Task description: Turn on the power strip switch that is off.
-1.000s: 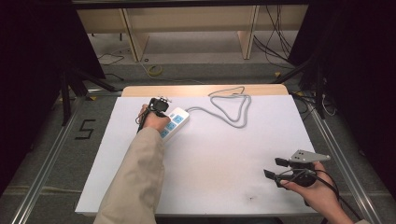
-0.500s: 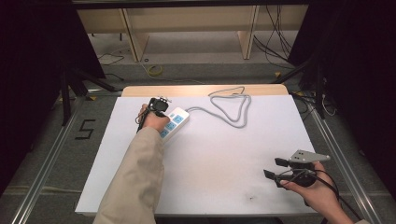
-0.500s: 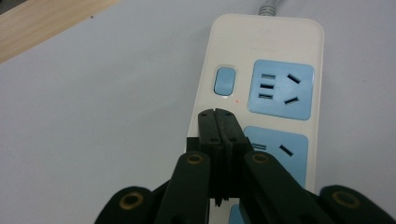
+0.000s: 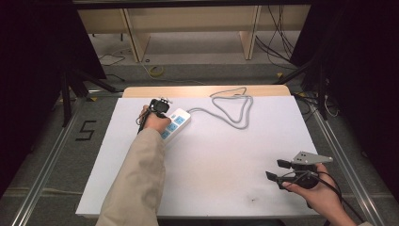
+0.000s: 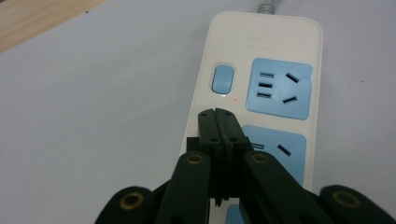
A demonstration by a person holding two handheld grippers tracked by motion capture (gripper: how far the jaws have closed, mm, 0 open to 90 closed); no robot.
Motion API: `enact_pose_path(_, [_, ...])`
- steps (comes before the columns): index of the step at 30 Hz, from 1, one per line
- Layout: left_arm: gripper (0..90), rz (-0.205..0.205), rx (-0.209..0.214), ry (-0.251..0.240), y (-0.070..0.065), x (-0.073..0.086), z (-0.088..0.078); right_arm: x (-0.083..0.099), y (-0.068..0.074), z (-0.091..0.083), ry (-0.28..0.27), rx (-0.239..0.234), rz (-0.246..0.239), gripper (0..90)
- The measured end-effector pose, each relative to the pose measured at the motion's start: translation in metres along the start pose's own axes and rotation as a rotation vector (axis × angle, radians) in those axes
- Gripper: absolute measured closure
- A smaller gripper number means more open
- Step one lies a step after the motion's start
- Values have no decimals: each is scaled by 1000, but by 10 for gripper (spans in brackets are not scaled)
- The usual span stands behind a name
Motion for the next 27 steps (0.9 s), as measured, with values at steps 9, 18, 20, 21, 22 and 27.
enact_pose_path(9, [900, -8, -1, -2, 0, 0, 0, 0, 0, -1, -2, 0, -1, 316])
enact_pose_path(18, [900, -16, -10, -28, -1, -3, 1, 0, 0, 0, -1, -3, -1, 316])
enact_pose_path(20, [900, -18, -14, -28, 1, -3, 0, 0, 0, 0, -2, -3, -2, 317])
enact_pose_path(21, [900, -10, -28, -26, 2, -3, 0, 0, 0, 0, -3, -3, -2, 316])
enact_pose_path(22, [900, -15, -29, -26, 4, -2, -1, 0, 0, 0, -3, -2, -2, 317])
enact_pose_path(27, [900, -22, -10, -13, 6, 1, -3, 0, 0, 0, 1, -3, -1, 317])
Point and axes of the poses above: each handheld gripper's, and its own axes: z roughly forward along the jaws, x roughly out of its underside, y roughly to its left, the point moved 8 cm from there along z, roughly forward along the jaws, and after that the axes turned 1 degree about -x, right-handed, at the moved point
